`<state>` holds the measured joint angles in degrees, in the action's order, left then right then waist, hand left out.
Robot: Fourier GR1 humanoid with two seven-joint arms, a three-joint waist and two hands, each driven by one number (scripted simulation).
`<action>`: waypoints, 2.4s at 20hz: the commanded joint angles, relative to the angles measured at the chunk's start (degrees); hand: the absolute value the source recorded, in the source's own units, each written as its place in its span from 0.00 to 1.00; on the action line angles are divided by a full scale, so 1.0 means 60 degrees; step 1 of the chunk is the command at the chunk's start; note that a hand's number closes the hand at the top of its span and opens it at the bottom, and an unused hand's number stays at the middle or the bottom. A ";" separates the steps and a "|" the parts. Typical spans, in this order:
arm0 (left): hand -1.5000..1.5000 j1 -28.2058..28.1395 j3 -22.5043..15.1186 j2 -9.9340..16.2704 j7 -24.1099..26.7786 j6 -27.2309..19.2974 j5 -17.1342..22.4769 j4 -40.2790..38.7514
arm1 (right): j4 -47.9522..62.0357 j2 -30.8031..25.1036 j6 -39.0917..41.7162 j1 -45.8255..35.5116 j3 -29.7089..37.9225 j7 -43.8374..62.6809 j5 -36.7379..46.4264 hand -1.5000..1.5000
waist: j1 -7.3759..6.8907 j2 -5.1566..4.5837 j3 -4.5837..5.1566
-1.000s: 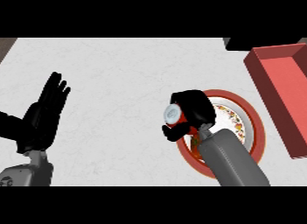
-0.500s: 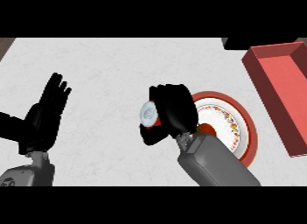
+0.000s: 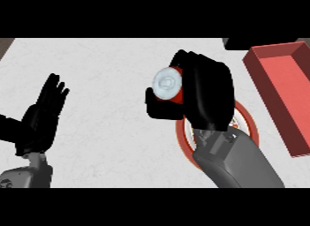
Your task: Pick the can from the plate and place it in the cardboard box
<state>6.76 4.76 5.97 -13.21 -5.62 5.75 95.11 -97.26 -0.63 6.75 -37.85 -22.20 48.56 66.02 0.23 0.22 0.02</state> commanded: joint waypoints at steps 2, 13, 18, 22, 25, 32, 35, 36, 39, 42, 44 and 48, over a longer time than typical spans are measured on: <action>0.50 -0.0337 -0.0061 0.0018 -0.0264 0.0014 0.0041 0.0644 | -0.0902 -0.0746 0.0466 -0.0222 0.1365 0.0436 0.0227 1.00 | -0.0020 -0.0002 -0.0006; 0.50 0.0410 0.0073 0.0137 -0.0921 -0.0035 0.0140 0.0402 | 0.0373 -0.2003 0.0124 -0.0105 0.3923 -0.0985 -0.0790 1.00 | -0.0056 -0.0034 -0.0006; 0.50 -0.0101 0.0192 0.0078 0.0199 0.0344 0.0232 -0.0129 | 0.1979 -0.3194 -0.0911 0.0319 0.4515 -0.2212 -0.0248 1.00 | -0.0094 -0.0068 -0.0005; 0.50 -0.0232 -0.0049 0.0002 -0.0284 0.0207 0.0128 0.0549 | 0.3091 -0.3926 -0.0998 0.0250 0.5058 -0.3247 -0.0557 1.00 | -0.0113 -0.0048 -0.0007; 0.50 -0.0088 0.0171 0.0297 -0.0555 0.0318 0.0257 0.0757 | 0.4882 -0.4025 -0.1838 -0.0305 0.5255 -0.3817 -0.0364 1.00 | -0.0219 -0.0067 -0.0010; 0.50 0.0095 -0.0118 -0.0099 -0.0110 0.0156 -0.0004 0.0107 | 0.7220 -0.5019 -0.0110 -0.0076 0.4938 -0.4484 -0.0026 1.00 | -0.0233 -0.0131 -0.0002; 0.50 0.0127 -0.0009 -0.0055 0.0067 0.0128 -0.0046 0.0003 | 0.8371 -0.5027 0.0699 -0.0562 0.5081 -0.4364 -0.0176 0.00 | -0.0303 -0.0129 -0.0005; 0.50 0.0325 -0.0164 -0.0126 -0.0251 -0.0008 -0.0144 0.0106 | 0.8886 -0.4884 0.0115 -0.0541 0.5352 -0.4806 -0.0419 0.00 | -0.0264 -0.0119 -0.0014; 0.50 0.0503 0.0117 0.0003 0.0047 0.0092 -0.0038 -0.0322 | 0.9630 -0.4963 -0.1531 -0.0582 0.6037 -0.6023 -0.0892 0.00 | -0.0208 -0.0117 -0.0017; 0.50 0.0051 -0.0371 -0.0456 0.0174 -0.0091 -0.0262 0.0056 | 0.9840 -0.5170 -0.2794 -0.1031 0.6378 -0.6716 -0.0997 0.00 | -0.0323 -0.0140 -0.0027; 0.50 -0.0043 -0.0261 -0.0300 0.0123 0.0124 -0.0100 -0.0049 | 0.9233 -0.4868 -0.3873 -0.0731 0.6703 -0.7390 -0.1452 0.00 | -0.0226 -0.0118 -0.0032; 0.50 -0.0140 -0.0058 -0.0181 0.0203 0.0072 -0.0085 0.0131 | 0.8874 -0.4586 -0.4894 -0.1013 0.7627 -0.8285 -0.2613 0.00 | -0.0213 -0.0079 -0.0030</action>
<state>7.34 4.40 5.13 -12.94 -4.99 5.50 95.20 -42.77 -30.19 -15.39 -43.95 19.23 3.82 55.51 -1.21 -0.42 -0.14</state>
